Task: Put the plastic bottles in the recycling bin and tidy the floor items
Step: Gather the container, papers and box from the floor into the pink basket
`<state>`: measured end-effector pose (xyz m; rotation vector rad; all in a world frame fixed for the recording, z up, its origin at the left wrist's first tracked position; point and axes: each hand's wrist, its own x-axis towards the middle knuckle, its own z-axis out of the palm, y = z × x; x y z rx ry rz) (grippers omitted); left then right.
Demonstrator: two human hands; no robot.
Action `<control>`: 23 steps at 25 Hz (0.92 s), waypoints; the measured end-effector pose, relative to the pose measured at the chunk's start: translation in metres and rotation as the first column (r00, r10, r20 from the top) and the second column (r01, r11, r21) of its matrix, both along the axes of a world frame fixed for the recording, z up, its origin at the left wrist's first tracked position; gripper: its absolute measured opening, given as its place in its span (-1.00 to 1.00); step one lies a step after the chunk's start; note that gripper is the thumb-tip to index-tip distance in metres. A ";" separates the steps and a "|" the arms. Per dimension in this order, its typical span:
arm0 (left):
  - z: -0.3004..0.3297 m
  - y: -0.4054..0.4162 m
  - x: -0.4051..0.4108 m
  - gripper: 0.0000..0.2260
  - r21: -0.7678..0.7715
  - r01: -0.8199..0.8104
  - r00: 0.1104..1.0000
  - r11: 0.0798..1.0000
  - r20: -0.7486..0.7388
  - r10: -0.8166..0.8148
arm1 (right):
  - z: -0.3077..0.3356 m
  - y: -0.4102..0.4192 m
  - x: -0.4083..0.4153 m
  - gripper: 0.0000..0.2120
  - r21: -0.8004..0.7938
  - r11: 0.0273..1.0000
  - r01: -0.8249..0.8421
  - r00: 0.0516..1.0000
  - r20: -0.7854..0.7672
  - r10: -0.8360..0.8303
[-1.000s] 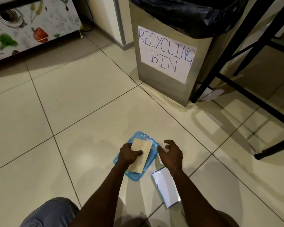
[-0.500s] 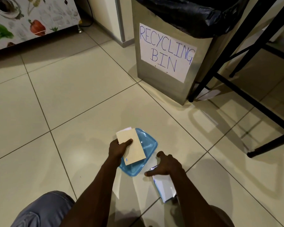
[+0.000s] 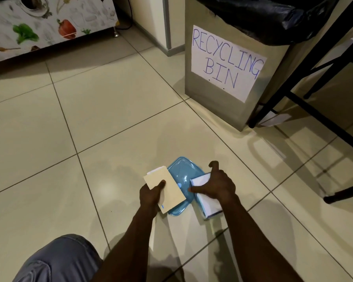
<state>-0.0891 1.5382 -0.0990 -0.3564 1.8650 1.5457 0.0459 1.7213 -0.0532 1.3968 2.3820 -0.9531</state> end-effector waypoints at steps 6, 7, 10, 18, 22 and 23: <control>0.001 -0.022 0.018 -0.68 0.116 -0.141 0.983 0.983 0.133 0.125 | 0.000 -0.004 -0.054 -0.01 0.103 0.986 -0.133 0.986 -0.083 0.141; -0.001 -0.025 0.019 -0.67 0.101 -0.139 0.982 0.985 0.144 0.124 | -0.003 -0.005 -0.057 -0.02 0.104 0.985 -0.140 0.984 -0.093 0.150; -0.007 -0.031 0.019 -0.67 0.077 -0.138 0.978 0.987 0.166 0.124 | -0.013 -0.011 -0.064 0.00 0.056 0.987 -0.152 0.975 -0.157 0.159; -0.010 -0.016 0.013 -0.74 -0.037 -0.222 0.949 0.974 0.222 0.224 | -0.032 -0.009 -0.059 -0.31 -0.068 0.996 -0.058 0.986 -0.161 0.046; -0.011 -0.002 0.016 -0.75 -0.085 -0.213 0.951 0.973 0.211 0.226 | -0.035 -0.010 -0.053 -0.31 -0.095 0.993 -0.063 0.998 -0.032 0.060; -0.012 0.001 0.017 -0.72 -0.151 -0.178 0.965 0.972 0.165 0.202 | -0.035 -0.010 -0.051 -0.31 -0.090 0.995 -0.040 0.999 0.006 0.041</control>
